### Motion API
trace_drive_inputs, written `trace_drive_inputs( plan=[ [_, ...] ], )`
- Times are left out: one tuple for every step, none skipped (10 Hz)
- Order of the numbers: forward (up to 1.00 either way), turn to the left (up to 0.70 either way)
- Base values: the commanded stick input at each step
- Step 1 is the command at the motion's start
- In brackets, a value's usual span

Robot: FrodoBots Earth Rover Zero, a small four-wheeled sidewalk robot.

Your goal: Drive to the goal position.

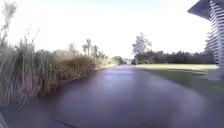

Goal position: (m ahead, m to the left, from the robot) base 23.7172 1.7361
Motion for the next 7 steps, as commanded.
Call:
trace_drive_inputs(
  plan=[
    [0.08,0.00],
    [0.08,0.00],
    [0.08,0.00],
    [0.66,0.00],
    [0.92,0.00],
    [1.00,0.00],
    [1.00,0.00]
  ],
)
